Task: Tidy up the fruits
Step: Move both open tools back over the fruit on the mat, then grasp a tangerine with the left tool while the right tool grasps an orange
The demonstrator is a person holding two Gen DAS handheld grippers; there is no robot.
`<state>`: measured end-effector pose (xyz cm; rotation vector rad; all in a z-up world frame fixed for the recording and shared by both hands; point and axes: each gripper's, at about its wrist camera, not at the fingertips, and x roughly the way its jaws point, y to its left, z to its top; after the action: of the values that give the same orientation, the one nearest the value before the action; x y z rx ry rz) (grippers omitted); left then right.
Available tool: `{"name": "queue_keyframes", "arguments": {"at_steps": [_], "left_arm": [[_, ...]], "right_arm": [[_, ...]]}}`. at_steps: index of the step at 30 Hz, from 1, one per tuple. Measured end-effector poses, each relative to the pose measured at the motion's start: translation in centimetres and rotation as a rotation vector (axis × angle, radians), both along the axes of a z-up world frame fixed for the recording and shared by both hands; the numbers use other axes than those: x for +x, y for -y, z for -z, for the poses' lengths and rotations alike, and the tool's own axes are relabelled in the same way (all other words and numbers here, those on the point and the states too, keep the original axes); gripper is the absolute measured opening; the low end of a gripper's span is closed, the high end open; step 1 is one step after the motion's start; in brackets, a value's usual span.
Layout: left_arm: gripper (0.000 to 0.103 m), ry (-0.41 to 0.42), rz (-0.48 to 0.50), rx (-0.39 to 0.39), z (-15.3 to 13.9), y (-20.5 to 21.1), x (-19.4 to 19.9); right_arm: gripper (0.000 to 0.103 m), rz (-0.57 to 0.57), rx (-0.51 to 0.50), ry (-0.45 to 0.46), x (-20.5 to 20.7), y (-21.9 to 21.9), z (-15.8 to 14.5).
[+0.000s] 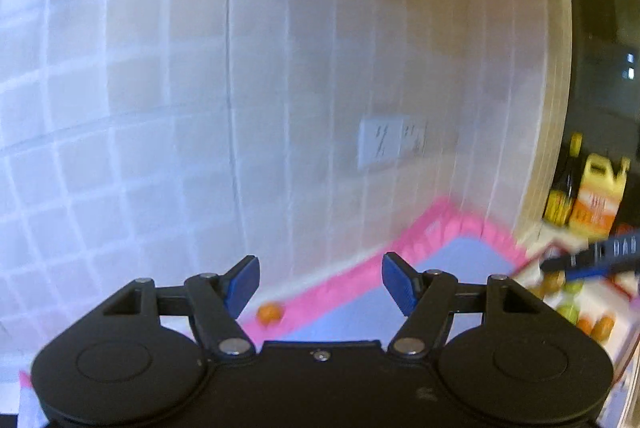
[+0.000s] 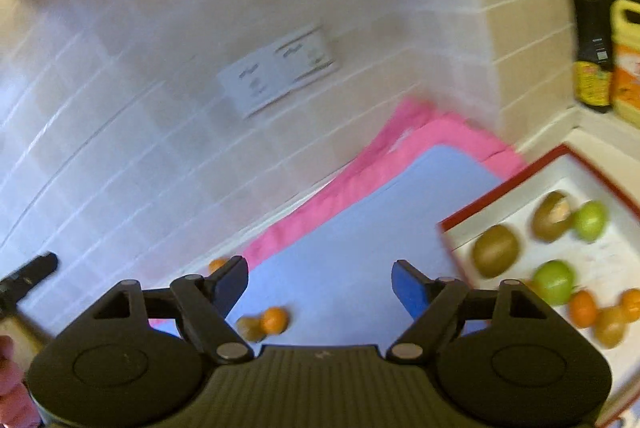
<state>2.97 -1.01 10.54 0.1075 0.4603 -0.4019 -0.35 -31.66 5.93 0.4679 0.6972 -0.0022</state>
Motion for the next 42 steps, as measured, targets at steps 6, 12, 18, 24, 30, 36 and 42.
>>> {"name": "queue_keyframes", "arguments": {"at_steps": [6,12,18,24,30,36,42], "left_arm": [[0.080,-0.130,-0.072,0.018,4.9,-3.3,3.6],[0.080,-0.280,-0.157,-0.129,8.8,-5.4,9.7],[0.069,-0.423,-0.228,-0.198,13.8,-3.5,16.6],[0.069,-0.477,-0.272,-0.163,17.6,-1.1,21.3],[0.066,-0.523,-0.277,-0.188,19.8,0.1,24.0],[0.065,-0.520,-0.312,-0.152,21.2,1.4,24.6],[0.065,-0.537,-0.291,-0.162,22.4,1.7,25.7]], "right_arm": [[0.080,-0.108,-0.075,-0.067,2.7,-5.1,2.4],[0.065,-0.252,-0.157,-0.084,5.6,-8.8,4.9],[0.060,-0.382,-0.233,-0.050,8.5,-10.9,7.2],[0.058,-0.513,-0.262,-0.036,11.0,-12.0,10.4],[0.046,-0.602,-0.427,-0.080,12.1,-12.9,13.7],[0.047,-0.673,-0.524,-0.065,13.2,-13.9,15.5],[0.047,-0.730,-0.564,-0.001,13.2,-14.3,15.3]]}}
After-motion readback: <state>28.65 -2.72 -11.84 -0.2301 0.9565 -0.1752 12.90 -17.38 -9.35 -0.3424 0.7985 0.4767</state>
